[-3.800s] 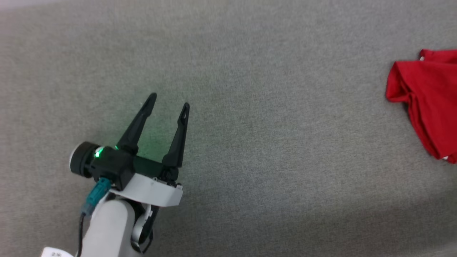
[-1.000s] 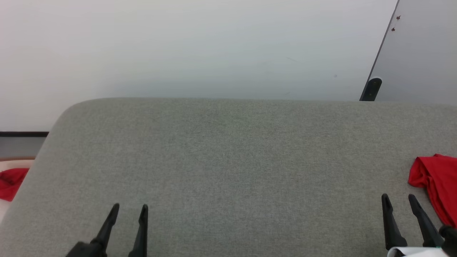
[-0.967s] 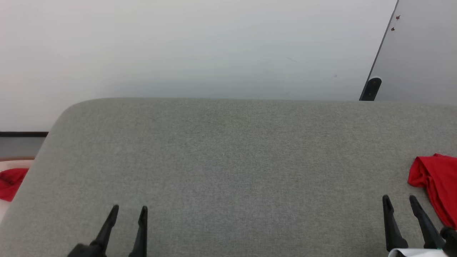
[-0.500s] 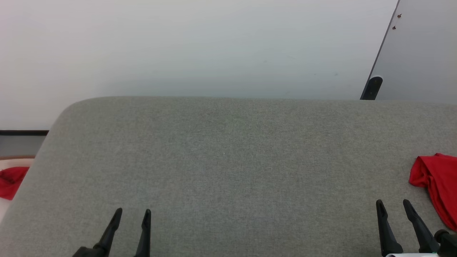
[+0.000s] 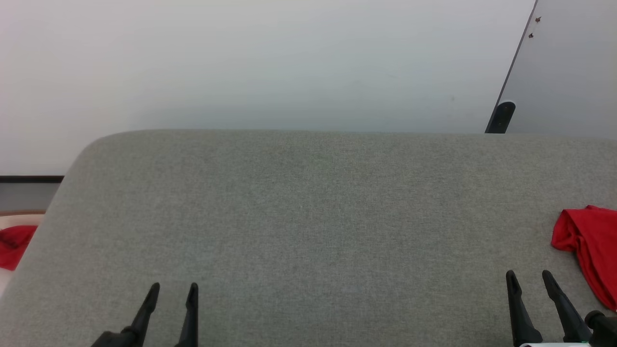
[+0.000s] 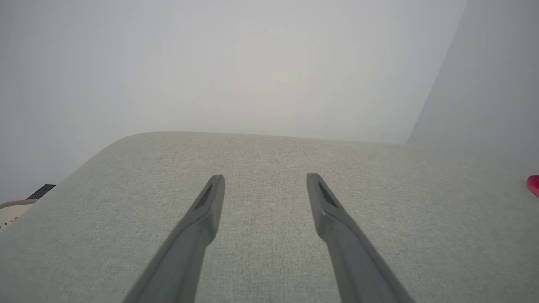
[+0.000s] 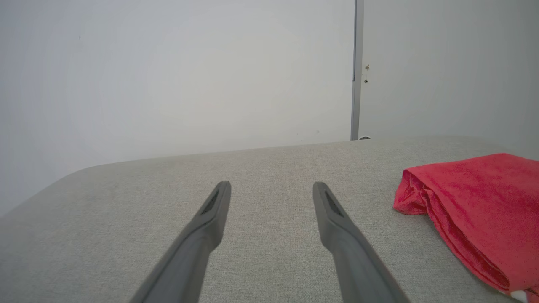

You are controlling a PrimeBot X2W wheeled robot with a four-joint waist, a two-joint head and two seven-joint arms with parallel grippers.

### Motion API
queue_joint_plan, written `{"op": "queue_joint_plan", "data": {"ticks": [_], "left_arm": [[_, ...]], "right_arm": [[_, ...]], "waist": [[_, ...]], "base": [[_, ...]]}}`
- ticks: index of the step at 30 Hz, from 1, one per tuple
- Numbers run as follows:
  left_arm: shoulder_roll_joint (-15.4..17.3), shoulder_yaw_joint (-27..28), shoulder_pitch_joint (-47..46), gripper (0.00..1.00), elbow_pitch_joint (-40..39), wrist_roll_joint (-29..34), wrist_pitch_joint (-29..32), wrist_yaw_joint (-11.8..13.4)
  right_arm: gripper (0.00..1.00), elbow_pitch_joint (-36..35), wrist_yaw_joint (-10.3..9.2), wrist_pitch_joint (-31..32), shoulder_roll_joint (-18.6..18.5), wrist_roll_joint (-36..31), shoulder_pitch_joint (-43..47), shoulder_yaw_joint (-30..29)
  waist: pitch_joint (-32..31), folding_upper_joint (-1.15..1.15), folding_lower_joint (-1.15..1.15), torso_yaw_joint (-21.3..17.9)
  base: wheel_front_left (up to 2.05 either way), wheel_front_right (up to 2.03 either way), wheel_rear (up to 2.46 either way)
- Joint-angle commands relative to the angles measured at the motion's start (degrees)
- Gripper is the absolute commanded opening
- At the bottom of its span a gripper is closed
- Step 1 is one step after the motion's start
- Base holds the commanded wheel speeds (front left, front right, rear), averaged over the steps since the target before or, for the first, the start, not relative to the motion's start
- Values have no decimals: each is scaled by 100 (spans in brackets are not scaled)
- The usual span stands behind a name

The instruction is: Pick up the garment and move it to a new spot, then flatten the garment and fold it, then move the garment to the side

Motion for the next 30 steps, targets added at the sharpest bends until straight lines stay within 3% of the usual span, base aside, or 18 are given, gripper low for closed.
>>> {"op": "queue_joint_plan", "data": {"ticks": [1, 2, 7, 30], "left_arm": [[-9, 31, -21, 100, 33, -63, 16, 43], [-12, 19, 0, 0, 31, -44, 23, 33], [-108, -6, 85, 0, 271, -117, 90, 30], [-291, 259, -382, 0, 523, -2333, 664, -76]], "right_arm": [[100, -35, -10, 11, -7, 35, 29, 19], [0, -8, 0, 9, -4, 10, -1, 10], [0, 226, 0, 42, 60, 82, 43, 36], [0, 432, -1, 568, 180, 2234, -357, -147]], "waist": [[-4, 0, 0, -7], [-4, 0, 0, -7], [-2, 0, 0, -12], [42, 0, 0, -99]], "base": [[0, 0, 0], [0, 0, 0], [0, 0, 0], [0, 0, 0]]}}
